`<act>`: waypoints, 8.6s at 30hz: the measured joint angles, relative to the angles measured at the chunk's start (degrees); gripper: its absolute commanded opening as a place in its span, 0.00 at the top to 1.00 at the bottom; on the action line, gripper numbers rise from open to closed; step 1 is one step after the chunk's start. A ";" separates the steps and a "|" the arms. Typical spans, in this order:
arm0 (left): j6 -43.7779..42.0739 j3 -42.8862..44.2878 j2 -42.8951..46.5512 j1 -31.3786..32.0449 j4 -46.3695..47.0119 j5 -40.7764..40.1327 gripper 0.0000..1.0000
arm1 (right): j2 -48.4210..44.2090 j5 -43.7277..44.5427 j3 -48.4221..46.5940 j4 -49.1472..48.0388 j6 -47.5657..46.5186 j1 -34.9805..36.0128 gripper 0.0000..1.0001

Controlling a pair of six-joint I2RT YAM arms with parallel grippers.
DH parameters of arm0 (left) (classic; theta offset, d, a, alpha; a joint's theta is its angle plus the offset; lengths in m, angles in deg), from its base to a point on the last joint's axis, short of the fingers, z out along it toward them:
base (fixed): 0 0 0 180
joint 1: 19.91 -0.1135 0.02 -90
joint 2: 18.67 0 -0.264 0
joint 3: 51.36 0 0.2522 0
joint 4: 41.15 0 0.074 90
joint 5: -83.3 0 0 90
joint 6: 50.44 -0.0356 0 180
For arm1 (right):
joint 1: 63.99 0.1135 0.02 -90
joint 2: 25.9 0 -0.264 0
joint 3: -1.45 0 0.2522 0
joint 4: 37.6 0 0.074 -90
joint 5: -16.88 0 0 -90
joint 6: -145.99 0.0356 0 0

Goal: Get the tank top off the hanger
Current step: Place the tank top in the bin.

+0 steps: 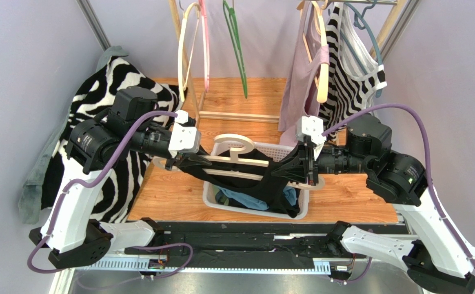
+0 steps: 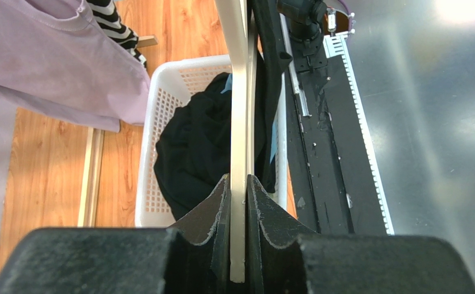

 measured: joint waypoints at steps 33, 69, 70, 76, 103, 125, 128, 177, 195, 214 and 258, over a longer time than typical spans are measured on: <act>15.04 -5.42 2.64 0.24 11.45 -9.38 1.00 | -20.72 26.08 13.90 -19.82 8.46 1.95 0.39; 15.10 -4.20 2.14 -0.59 11.43 -8.33 0.99 | -13.40 24.83 27.34 -36.54 27.52 1.97 1.00; 15.10 -4.22 2.19 -0.61 11.43 -8.33 0.99 | -13.88 24.76 27.34 -36.24 27.63 1.97 1.00; 14.97 -4.44 2.75 -0.92 11.45 -8.35 0.99 | -21.94 26.91 27.36 -33.00 28.04 1.97 1.00; 14.03 -3.28 4.55 -3.32 9.22 1.46 1.00 | -24.02 65.05 18.62 -16.59 20.74 1.97 1.00; 14.95 -1.31 -1.16 -3.15 10.01 3.04 1.00 | -24.35 38.58 6.16 -7.41 6.27 2.01 0.25; 14.75 -1.60 -1.27 -1.75 9.70 3.91 1.00 | -19.91 31.45 4.13 -8.24 4.20 2.01 0.28; 11.32 -5.99 9.38 0.94 13.46 -16.81 0.14 | -14.12 34.25 0.33 2.60 3.32 2.27 1.00; 30.82 -13.77 0.68 0.94 27.89 -19.23 0.32 | -16.98 28.17 4.66 1.09 8.52 2.27 1.00; 32.81 -10.91 -2.91 0.94 28.61 -17.99 1.00 | -19.32 28.98 6.84 2.75 8.50 2.27 1.00; 17.57 -13.31 -9.09 12.68 15.52 -27.93 0.01 | 31.52 65.85 -44.68 8.35 13.55 -0.46 1.00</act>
